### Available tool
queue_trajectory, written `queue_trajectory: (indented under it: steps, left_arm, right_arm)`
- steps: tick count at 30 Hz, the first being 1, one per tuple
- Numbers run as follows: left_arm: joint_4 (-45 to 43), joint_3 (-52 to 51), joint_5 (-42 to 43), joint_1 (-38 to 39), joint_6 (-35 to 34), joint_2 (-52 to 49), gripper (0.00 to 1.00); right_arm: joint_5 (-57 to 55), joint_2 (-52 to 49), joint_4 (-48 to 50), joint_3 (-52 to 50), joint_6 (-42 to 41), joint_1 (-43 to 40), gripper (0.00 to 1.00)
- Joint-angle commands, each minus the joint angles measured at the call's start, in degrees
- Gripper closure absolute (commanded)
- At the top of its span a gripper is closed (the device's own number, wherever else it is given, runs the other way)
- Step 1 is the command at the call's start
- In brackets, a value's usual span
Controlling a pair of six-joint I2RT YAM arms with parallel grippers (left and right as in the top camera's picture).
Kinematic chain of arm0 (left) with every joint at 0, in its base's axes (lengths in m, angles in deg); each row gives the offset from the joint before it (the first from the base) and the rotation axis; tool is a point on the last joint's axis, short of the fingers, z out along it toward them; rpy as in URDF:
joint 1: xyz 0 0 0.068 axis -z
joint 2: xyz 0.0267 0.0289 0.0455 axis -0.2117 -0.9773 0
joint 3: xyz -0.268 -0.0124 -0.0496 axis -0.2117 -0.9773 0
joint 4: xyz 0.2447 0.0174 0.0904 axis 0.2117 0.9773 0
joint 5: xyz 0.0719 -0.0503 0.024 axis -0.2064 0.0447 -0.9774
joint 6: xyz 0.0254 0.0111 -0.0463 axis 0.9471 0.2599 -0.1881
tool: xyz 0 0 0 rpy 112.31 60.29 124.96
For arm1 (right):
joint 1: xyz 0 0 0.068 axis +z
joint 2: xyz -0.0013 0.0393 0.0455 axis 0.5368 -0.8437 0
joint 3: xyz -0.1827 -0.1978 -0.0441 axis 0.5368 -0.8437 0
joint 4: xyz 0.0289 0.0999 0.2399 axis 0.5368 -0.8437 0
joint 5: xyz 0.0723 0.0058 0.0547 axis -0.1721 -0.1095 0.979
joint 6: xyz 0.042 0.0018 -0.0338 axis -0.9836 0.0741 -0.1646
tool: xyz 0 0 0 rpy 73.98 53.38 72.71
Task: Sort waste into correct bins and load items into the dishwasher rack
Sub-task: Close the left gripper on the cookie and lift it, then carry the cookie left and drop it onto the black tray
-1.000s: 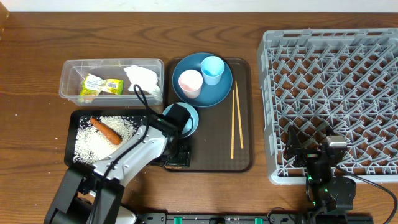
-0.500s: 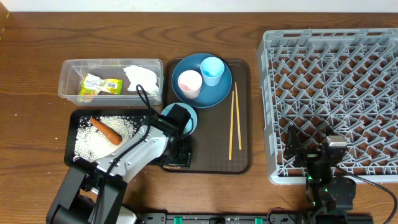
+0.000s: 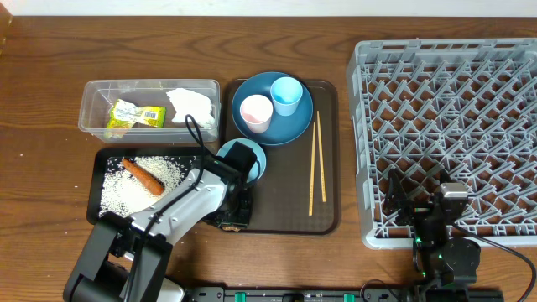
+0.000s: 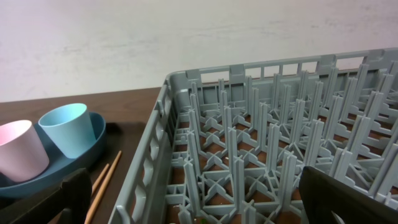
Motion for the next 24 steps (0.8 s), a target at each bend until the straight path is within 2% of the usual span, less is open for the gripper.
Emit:
queue_trajectory:
  steps: [1, 8, 14, 17, 24]
  left_arm:
    - [2.1, 1.9, -0.5, 0.0, 0.0, -0.5, 0.58]
    - [7.2, 8.4, -1.8, 0.0, 0.1, 0.6, 0.58]
    - [13.7, 15.1, -13.2, -1.3, 0.0, 1.7, 0.58]
    - [14.6, 17.0, -15.9, -4.5, -2.7, 1.7, 0.58]
    - [10.8, 17.4, -15.9, -15.6, -9.1, 1.7, 0.57]
  right_arm:
    - [0.0, 0.3, -0.2, -0.1, 0.4, -0.2, 0.01]
    - [0.0, 0.3, -0.2, -0.1, 0.4, -0.2, 0.01]
    - [0.0, 0.3, -0.2, -0.1, 0.4, -0.2, 0.01]
    - [0.0, 0.3, -0.2, -0.1, 0.4, -0.2, 0.01]
    - [0.0, 0.3, -0.2, -0.1, 0.4, -0.2, 0.01]
